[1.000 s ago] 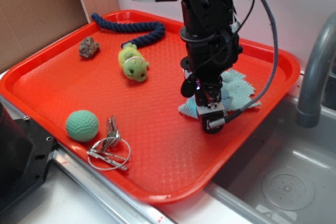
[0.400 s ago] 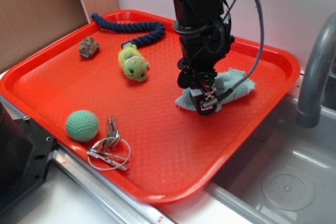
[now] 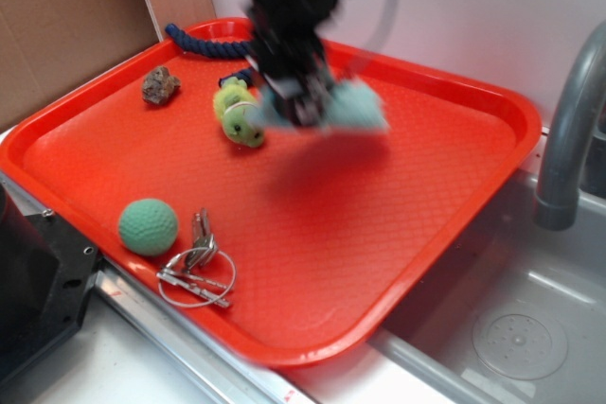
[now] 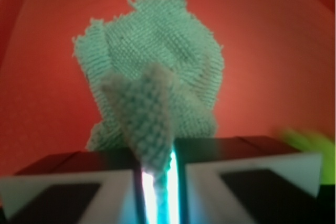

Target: Grab the blue cloth.

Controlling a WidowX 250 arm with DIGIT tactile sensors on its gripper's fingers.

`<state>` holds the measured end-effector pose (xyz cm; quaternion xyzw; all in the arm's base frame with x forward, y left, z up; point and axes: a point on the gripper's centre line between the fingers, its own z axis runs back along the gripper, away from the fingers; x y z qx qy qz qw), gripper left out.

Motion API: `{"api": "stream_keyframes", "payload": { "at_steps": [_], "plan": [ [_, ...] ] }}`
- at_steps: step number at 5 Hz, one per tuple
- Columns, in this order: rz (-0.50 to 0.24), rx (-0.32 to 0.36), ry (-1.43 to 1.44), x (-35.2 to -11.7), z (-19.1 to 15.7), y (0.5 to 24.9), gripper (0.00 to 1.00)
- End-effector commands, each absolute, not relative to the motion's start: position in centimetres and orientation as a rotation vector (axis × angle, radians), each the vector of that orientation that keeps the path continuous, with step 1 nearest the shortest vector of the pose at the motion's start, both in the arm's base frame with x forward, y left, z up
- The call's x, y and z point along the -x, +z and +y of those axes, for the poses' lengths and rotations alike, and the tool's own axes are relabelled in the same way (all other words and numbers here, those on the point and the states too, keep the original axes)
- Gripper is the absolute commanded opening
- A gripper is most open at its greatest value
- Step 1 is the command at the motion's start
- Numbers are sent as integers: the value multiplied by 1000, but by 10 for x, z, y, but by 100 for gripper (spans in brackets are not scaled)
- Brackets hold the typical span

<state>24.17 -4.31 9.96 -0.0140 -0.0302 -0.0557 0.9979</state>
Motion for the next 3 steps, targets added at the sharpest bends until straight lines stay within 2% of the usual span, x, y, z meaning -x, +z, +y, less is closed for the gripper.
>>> {"api": "stream_keyframes", "payload": {
  "at_steps": [1, 2, 3],
  "plan": [
    [-115, 105, 163, -219, -2, 205, 0],
    [-135, 32, 184, -214, -9, 245, 0],
    [-133, 0, 180, -208, -17, 250, 0]
  ]
}}
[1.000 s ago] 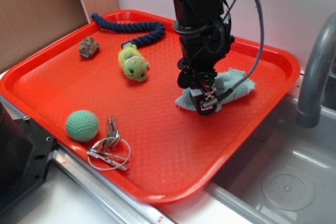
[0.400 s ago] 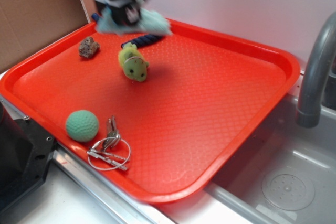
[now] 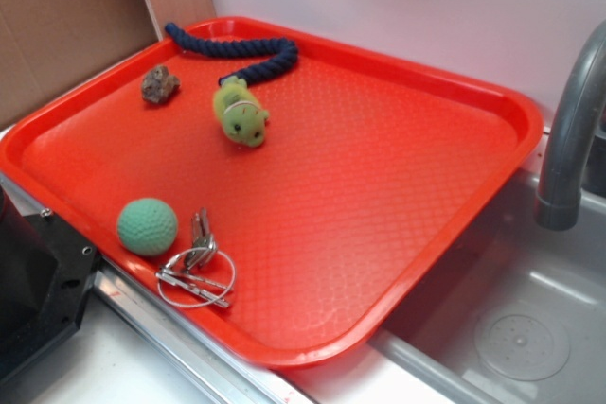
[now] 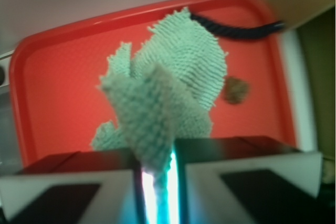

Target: Grab the blue cloth.

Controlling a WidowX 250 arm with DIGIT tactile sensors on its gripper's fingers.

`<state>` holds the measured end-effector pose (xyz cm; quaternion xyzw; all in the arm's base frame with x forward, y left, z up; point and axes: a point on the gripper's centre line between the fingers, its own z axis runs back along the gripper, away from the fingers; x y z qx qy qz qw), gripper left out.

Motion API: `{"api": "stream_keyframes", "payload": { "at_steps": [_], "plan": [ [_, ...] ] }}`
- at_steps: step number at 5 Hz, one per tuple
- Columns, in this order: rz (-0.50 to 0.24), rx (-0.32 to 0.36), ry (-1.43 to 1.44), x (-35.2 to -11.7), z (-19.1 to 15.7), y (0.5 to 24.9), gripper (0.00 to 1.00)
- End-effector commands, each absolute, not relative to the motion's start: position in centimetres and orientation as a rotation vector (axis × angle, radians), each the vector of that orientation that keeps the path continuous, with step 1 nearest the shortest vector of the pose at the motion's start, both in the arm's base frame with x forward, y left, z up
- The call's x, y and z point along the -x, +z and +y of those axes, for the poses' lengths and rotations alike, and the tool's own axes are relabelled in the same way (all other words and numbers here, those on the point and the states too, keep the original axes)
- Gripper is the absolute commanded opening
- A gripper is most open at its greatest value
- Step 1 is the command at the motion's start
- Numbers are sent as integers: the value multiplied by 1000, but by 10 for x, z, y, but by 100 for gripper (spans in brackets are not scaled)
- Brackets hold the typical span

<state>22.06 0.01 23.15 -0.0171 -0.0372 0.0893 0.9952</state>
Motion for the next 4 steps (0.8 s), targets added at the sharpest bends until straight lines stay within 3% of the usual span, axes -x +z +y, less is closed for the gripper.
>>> {"api": "stream_keyframes", "payload": {
  "at_steps": [1, 3, 4],
  "plan": [
    [-136, -4, 170, -207, -22, 249, 0],
    [-120, -34, 170, -210, -27, 236, 0],
    [-119, -13, 169, -209, -27, 235, 0]
  ]
}}
